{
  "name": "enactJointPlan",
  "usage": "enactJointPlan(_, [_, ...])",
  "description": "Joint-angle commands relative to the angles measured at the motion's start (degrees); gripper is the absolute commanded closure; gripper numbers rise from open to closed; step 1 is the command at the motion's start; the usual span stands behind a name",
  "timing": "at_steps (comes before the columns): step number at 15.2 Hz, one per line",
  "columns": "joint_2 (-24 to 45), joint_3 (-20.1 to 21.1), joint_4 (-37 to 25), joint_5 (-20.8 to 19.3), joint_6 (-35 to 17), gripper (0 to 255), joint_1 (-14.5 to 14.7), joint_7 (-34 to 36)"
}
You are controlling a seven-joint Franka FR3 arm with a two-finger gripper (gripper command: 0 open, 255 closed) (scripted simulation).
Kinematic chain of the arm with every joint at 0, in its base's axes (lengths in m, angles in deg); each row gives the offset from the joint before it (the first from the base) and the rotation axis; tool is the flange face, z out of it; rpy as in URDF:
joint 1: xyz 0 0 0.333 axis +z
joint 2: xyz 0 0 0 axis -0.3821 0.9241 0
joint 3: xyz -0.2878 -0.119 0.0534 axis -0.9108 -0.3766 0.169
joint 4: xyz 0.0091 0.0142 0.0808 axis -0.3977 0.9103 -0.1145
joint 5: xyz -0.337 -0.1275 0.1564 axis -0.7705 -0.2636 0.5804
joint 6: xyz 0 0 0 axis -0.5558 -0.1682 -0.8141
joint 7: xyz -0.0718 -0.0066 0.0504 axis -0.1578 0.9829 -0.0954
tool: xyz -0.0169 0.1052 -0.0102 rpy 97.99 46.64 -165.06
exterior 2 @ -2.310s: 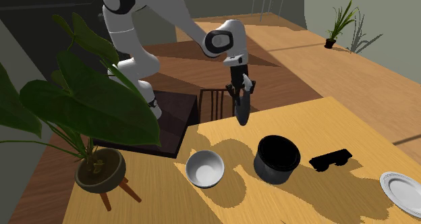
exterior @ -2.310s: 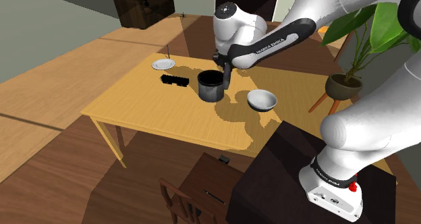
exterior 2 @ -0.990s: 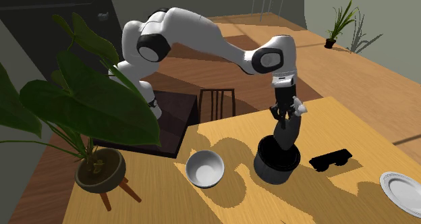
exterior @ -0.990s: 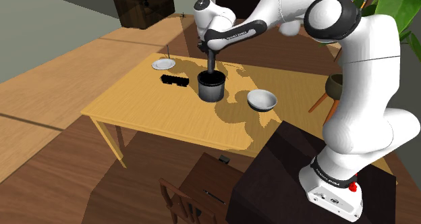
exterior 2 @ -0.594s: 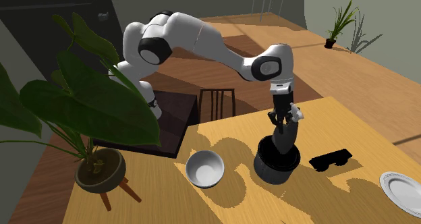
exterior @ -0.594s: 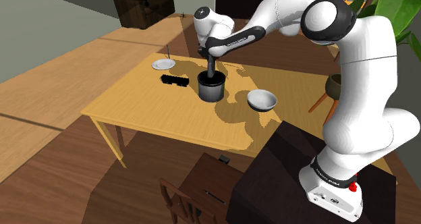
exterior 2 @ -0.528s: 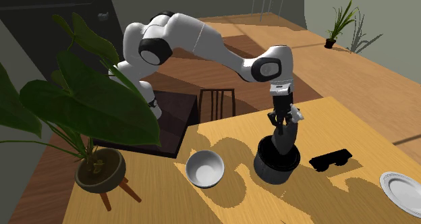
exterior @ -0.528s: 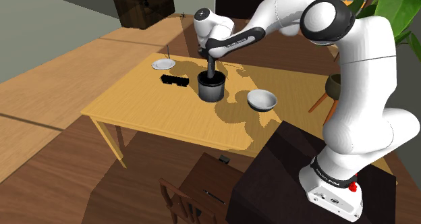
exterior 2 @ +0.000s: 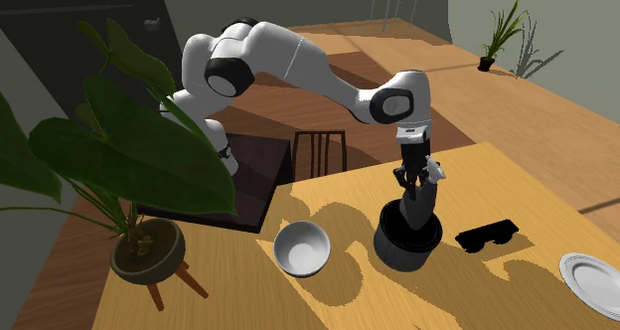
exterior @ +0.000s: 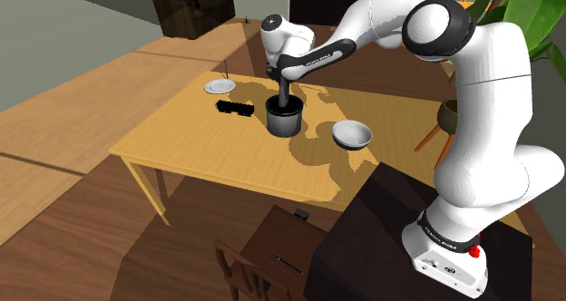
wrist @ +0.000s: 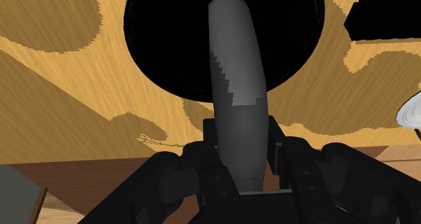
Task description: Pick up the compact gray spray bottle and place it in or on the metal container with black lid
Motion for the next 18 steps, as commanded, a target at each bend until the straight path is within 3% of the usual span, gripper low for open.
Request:
enactJointPlan(1, [0.0,0.0,0.0,0.0,0.0,255,0.0,0.0])
enactJointPlan(2, [0.0,0.0,0.0,0.0,0.0,0,0.0,0.0])
enactJointPlan(7, [0.0,0.0,0.0,0.0,0.0,0,0.0,0.0])
enactJointPlan(11, [-5.1,2.4,2.0,3.1,3.0,0,-0.5,-0.8])
enactJointPlan(18, [-5.1,2.4,2.0,3.1,3.0,0,-0.5,-0.8])
